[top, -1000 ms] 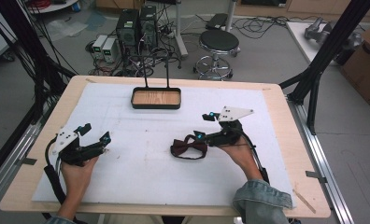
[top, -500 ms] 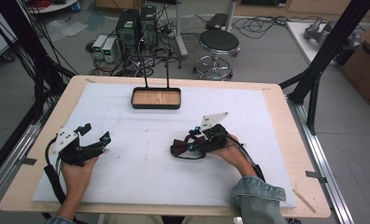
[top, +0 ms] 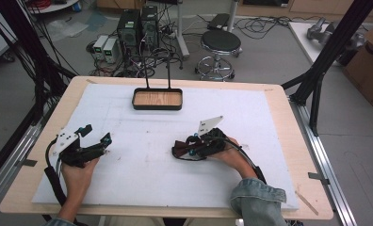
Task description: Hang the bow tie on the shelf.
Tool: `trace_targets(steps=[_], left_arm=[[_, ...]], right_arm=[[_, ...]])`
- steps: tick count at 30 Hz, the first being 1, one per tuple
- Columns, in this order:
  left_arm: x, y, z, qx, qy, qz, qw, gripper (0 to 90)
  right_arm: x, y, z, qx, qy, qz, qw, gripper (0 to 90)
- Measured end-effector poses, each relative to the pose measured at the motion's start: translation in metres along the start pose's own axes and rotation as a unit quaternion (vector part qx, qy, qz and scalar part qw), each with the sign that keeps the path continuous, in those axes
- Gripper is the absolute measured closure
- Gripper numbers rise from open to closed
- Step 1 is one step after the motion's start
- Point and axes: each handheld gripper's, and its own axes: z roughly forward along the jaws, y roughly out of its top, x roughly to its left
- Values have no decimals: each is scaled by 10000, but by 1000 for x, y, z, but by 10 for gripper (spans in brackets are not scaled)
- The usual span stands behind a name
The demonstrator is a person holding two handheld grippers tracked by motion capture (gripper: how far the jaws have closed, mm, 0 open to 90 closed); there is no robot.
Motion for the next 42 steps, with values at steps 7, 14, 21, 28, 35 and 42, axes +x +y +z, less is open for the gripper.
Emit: trace_targets(steps=[7, 14, 21, 28, 35, 42], left_arm=[[0, 0, 0, 10, -10, -2, 10000, 191], [0, 0, -1, 12, -3, -1, 10000, 191], [0, 0, -1, 13, 1, -3, 10000, 191], [0, 0, -1, 12, -1, 6, 10000, 191], [0, 0, -1, 14, 2, -6, 10000, 191], [1, 0, -1, -8, 14, 7, 10000, 191]], right_arm=[[0, -2, 4, 159, -64, -88, 9998, 563], [1, -1, 6, 244, -111, -180, 9995, 628], [3, 0, 4, 296, -123, -256, 9992, 744], [5, 3, 0, 234, -184, -345, 9990, 761], [3, 10, -12, -48, -351, -310, 9989, 763], [0, 22, -20, -287, -635, -323, 9970, 763]])
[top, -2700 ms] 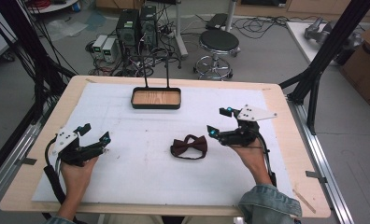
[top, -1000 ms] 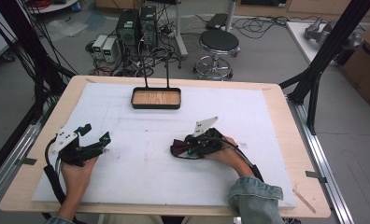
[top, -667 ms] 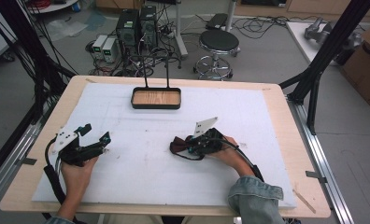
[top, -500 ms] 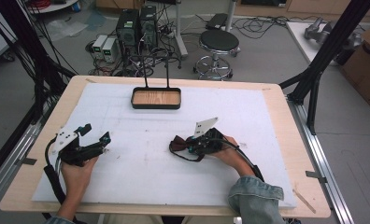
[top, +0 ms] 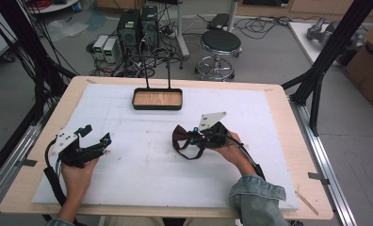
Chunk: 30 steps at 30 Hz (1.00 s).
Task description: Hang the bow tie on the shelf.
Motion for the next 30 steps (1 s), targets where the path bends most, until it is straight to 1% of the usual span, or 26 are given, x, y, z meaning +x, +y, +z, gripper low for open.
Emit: trace_targets(steps=[5, 7, 11, 13, 14, 15, 20, 22, 23, 26, 30], left_arm=[[1, 0, 0, -9, -5, -7, 10000, 191], [1, 0, 0, -13, -6, -15, 10000, 191], [2, -1, 1, -8, -4, -21, 10000, 191], [2, -1, 1, -15, -3, -31, 10000, 191], [2, -1, 1, -14, -3, -37, 10000, 191], [2, -1, 1, -20, -5, -45, 10000, 191], [3, -1, 1, -26, -15, -38, 10000, 191], [2, -1, 2, -31, -23, -56, 10000, 191], [2, -1, 2, -25, -32, -55, 10000, 191], [2, -1, 2, -27, -36, -70, 10000, 191], [3, -1, 2, -29, -38, -76, 10000, 191]], right_arm=[[-7, 12, -4, -146, -233, 53, 9996, 763], [-10, 17, -5, -261, -305, 74, 9992, 763], [-16, 27, -7, -380, -508, 144, 9979, 763], [-19, 32, -8, -438, -605, 138, 9971, 764], [-21, 34, -9, -538, -646, 138, 9964, 763], [-24, 36, -9, -609, -668, 231, 9956, 763], [-32, 45, -8, -691, -938, 263, 9928, 763], [-36, 49, -8, -814, -1061, 301, 9906, 763], [-39, 51, -8, -822, -1047, 398, 9903, 763], [-46, 57, -8, -927, -1195, 390, 9877, 763], [-56, 68, -9, -1055, -1390, 482, 9835, 763]])
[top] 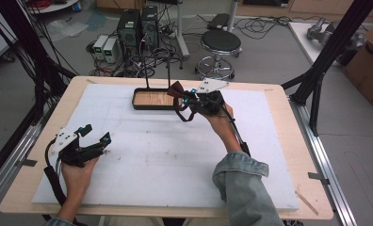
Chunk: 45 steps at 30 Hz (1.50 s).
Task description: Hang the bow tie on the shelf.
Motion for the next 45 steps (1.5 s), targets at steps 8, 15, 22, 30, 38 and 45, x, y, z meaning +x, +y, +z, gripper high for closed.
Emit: trace_targets(steps=[8, 15, 22, 30, 38, 45], left_arm=[[0, 0, 1, 5, -47, 5, 10000, 191], [-1, -1, 2, 18, -59, 18, 10000, 191], [0, -1, 4, 33, -92, 4, 10000, 191], [0, -1, 4, 12, -106, -9, 9999, 191], [0, -1, 4, 61, -110, 23, 9999, 191], [0, -2, 4, 89, -129, 15, 9999, 191]], right_arm=[[-14, 14, 9, -160, -196, 102, 9996, 763], [-18, 21, 16, -306, -331, 156, 9989, 763], [-27, 26, 22, -492, -519, 335, 9969, 763], [-34, 30, 28, -651, -686, 484, 9943, 763], [-42, 26, 31, -747, -751, 613, 9925, 763], [-46, 30, 31, -968, -709, 690, 9904, 763]])
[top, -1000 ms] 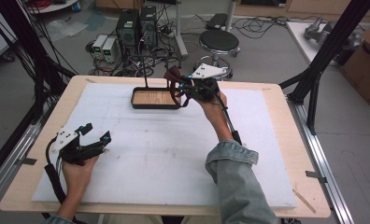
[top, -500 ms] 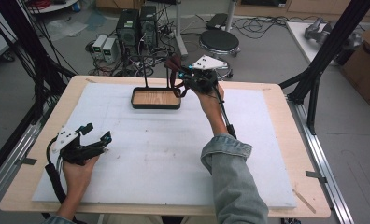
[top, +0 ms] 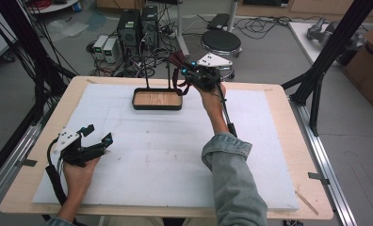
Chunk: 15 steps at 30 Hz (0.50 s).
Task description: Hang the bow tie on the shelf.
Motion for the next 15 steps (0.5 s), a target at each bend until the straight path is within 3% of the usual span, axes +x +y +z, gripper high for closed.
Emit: trace_targets(steps=[5, 10, 15], left_arm=[[0, 0, -1, -5, 3, -10, 10000, 191], [1, -1, -3, -17, 29, -19, 10000, 191], [1, -1, -3, -25, 30, -22, 10000, 191]], right_arm=[[-1, 6, 6, -44, -42, -76, 10000, 763], [-9, -1, 9, 211, -331, 6, 9992, 762], [-19, -6, 6, 415, -475, 105, 9980, 761]])
